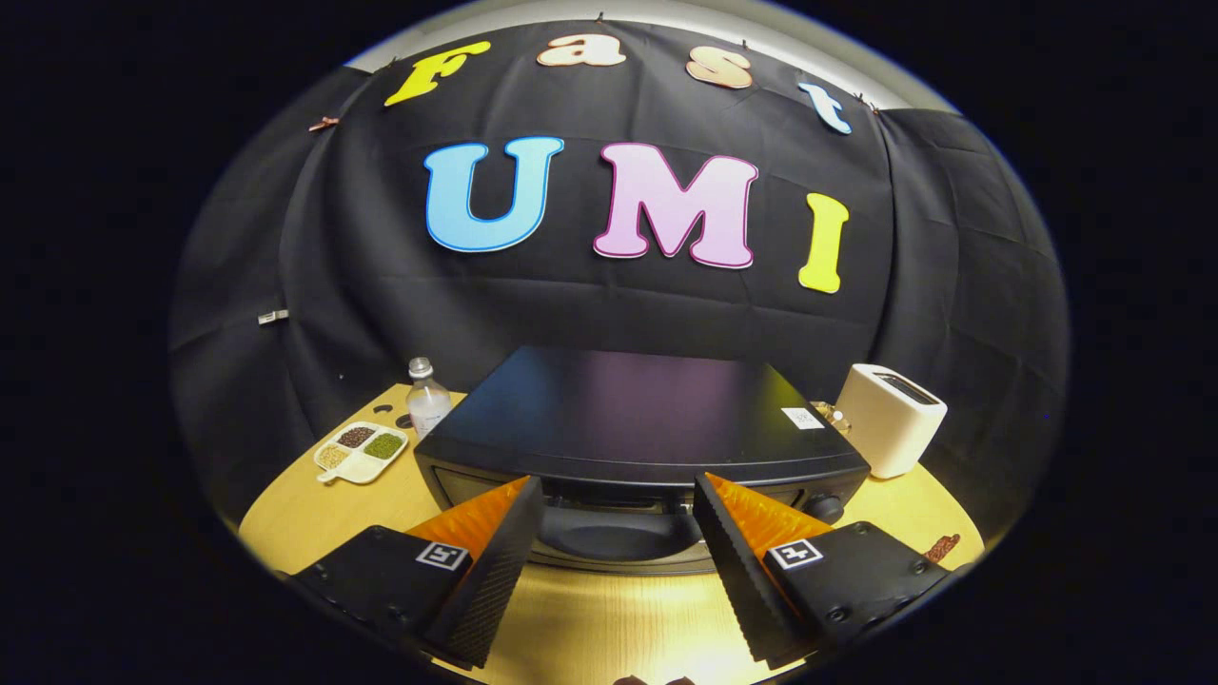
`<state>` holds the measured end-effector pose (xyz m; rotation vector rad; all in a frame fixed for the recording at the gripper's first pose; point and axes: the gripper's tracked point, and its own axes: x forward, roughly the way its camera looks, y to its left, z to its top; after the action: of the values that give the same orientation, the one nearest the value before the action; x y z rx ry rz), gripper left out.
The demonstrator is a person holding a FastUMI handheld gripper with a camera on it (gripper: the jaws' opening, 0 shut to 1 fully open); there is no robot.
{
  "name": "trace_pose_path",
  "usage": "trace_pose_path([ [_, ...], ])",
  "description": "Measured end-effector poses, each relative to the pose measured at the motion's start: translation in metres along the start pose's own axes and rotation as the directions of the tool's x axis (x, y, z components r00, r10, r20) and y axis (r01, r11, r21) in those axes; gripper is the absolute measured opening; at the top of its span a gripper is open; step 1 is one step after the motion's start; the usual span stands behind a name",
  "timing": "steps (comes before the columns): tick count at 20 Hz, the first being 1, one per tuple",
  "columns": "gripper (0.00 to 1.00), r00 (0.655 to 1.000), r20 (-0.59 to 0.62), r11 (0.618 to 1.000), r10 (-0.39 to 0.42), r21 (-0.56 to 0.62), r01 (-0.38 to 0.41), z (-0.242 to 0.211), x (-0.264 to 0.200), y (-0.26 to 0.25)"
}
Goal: Open the toaster oven, put the food inside, and close the toaster oven door.
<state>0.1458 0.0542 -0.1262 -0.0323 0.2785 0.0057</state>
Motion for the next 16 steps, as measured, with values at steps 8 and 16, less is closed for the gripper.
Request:
trace_pose_path([
  [8,0.98,1.000,-0.010,0.997,-0.015,0.077,0.016,-0.013,0.014,-0.002],
  [16,0.98,1.000,-0.024,0.997,0.004,0.077,-0.002,-0.027,-0.010,0.002],
])
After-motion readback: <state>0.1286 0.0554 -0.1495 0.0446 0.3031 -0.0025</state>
